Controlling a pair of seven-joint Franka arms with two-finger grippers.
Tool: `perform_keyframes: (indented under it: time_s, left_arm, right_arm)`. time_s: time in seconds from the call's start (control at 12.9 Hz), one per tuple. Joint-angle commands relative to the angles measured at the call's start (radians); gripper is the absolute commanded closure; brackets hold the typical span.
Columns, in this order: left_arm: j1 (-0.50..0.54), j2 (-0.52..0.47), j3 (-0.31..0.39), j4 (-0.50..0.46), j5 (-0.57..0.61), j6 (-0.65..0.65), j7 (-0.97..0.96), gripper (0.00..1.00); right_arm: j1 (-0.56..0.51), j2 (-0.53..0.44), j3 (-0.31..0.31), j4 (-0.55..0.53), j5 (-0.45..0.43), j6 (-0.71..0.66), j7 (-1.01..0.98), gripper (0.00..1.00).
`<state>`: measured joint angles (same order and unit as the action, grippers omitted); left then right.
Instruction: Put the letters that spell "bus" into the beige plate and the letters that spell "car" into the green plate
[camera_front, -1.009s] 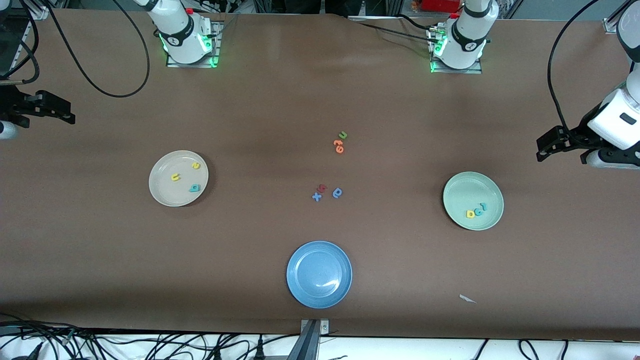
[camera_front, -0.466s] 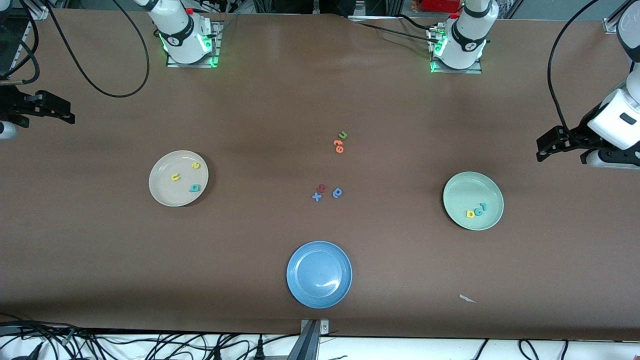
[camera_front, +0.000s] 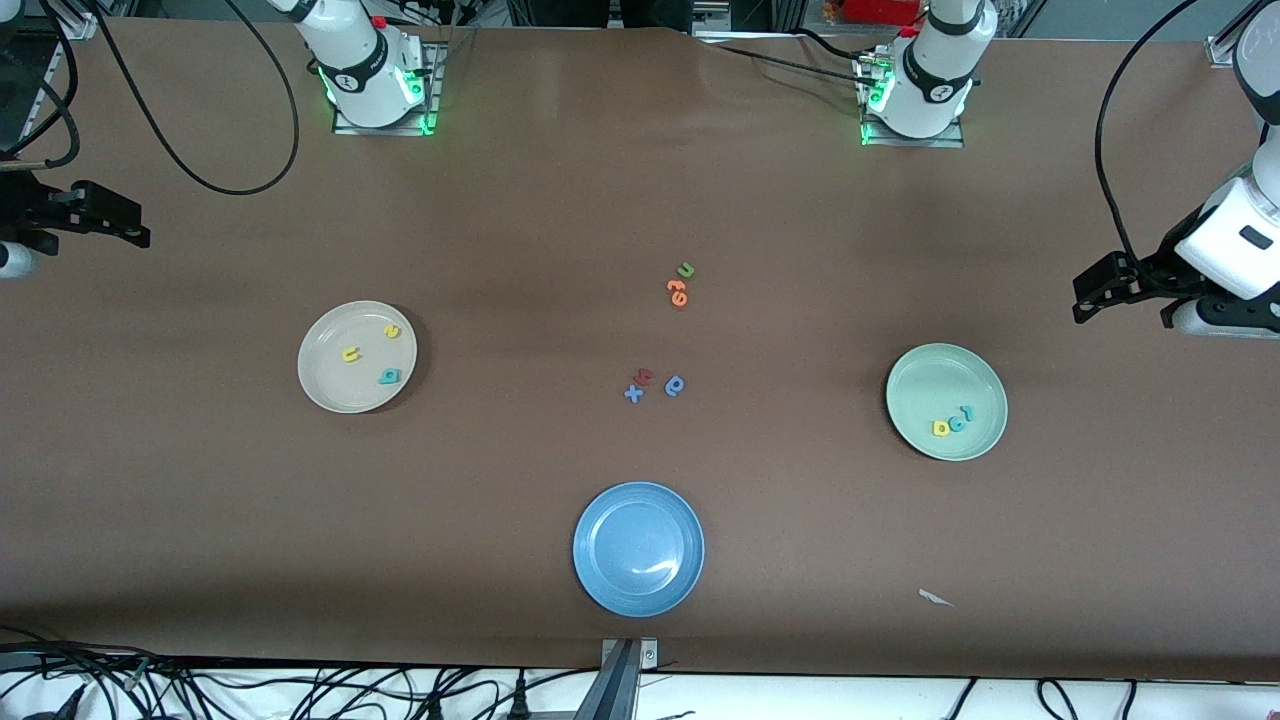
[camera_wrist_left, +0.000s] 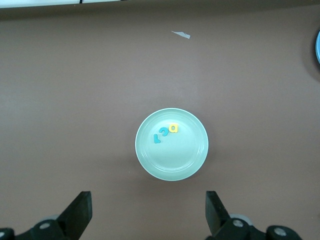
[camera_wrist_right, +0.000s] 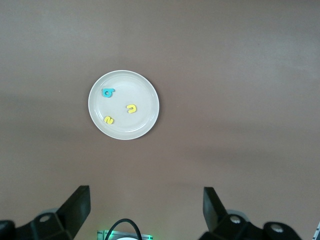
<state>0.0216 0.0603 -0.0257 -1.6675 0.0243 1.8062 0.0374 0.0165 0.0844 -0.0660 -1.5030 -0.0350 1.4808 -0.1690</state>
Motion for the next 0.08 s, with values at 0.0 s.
perform_keyframes:
  time_s: [0.0]
  left_arm:
    - [-0.003,0.010,0.000,0.028,0.022,-0.021,0.013,0.00]
  right_arm:
    - [0.000,0.005,0.003,0.021,-0.013,-0.020,-0.006,0.00]
